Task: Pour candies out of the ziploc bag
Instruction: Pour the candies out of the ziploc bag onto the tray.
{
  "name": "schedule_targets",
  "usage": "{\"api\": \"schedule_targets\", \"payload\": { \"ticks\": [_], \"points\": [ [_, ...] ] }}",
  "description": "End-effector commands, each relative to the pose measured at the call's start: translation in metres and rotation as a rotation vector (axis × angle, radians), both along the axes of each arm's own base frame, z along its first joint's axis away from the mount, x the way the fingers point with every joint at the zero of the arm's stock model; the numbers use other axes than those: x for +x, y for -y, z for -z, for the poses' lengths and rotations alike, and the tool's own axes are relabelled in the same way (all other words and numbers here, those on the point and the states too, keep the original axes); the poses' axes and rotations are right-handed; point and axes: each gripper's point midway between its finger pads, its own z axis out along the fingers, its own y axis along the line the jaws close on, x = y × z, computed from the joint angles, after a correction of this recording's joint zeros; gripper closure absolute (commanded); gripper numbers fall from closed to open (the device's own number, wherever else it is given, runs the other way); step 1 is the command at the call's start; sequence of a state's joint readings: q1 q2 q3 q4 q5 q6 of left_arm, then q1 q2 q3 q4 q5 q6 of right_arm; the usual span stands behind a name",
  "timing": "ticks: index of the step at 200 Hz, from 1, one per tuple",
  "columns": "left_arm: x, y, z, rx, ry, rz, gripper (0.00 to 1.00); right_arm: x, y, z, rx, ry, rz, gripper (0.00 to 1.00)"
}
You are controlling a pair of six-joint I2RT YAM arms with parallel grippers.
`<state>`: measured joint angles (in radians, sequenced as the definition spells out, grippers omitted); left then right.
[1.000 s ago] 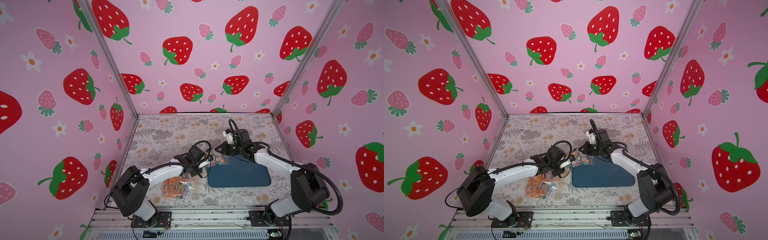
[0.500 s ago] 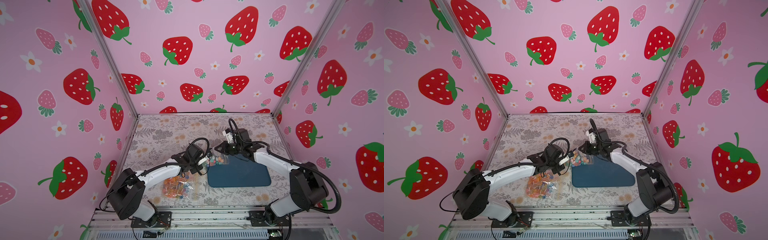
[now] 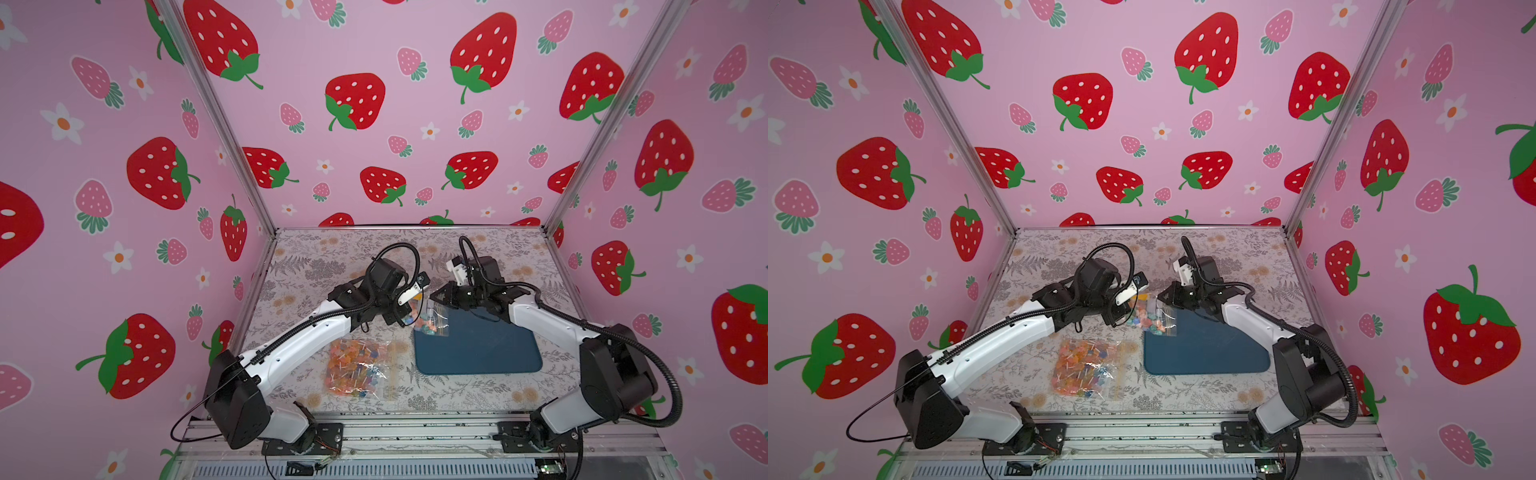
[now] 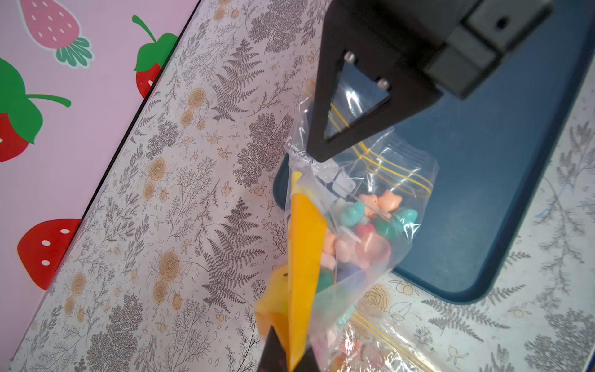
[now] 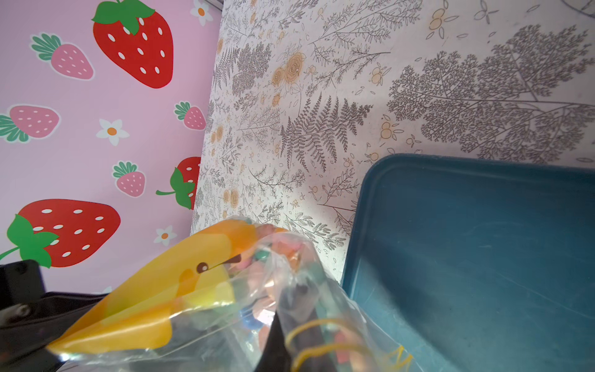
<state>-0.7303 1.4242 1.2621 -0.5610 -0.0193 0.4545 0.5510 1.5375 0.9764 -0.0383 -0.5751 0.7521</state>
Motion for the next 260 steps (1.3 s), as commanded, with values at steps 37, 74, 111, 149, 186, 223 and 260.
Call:
{"api": "schedule_targets", "payload": {
  "ticks": [37, 74, 111, 149, 186, 223, 260],
  "points": [
    [0.003, 0.026, -0.039, -0.056, 0.012, 0.050, 1.00, -0.003, 0.009, 0.003, 0.001, 0.024, 0.002, 1.00],
    [0.003, 0.039, -0.039, -0.034, 0.004, 0.074, 1.00, 0.000, 0.020, 0.007, -0.003, 0.025, 0.027, 1.00],
    [0.004, 0.051, -0.038, -0.011, 0.005, 0.087, 1.00, 0.002, 0.027, 0.010, -0.007, 0.026, 0.037, 1.00],
    [0.007, 0.062, -0.043, 0.015, 0.009, 0.108, 1.00, 0.004, 0.034, 0.016, -0.020, 0.025, 0.052, 1.00],
    [0.010, 0.074, -0.044, 0.044, 0.006, 0.137, 1.00, 0.005, 0.039, 0.021, -0.026, 0.024, 0.059, 1.00],
    [0.010, 0.090, -0.042, 0.059, 0.010, 0.165, 1.00, 0.007, 0.046, 0.024, -0.035, 0.023, 0.078, 1.00],
    [0.006, 0.104, -0.047, 0.080, 0.030, 0.190, 1.00, 0.010, 0.050, 0.030, -0.036, 0.010, 0.093, 0.98]
  ]
}}
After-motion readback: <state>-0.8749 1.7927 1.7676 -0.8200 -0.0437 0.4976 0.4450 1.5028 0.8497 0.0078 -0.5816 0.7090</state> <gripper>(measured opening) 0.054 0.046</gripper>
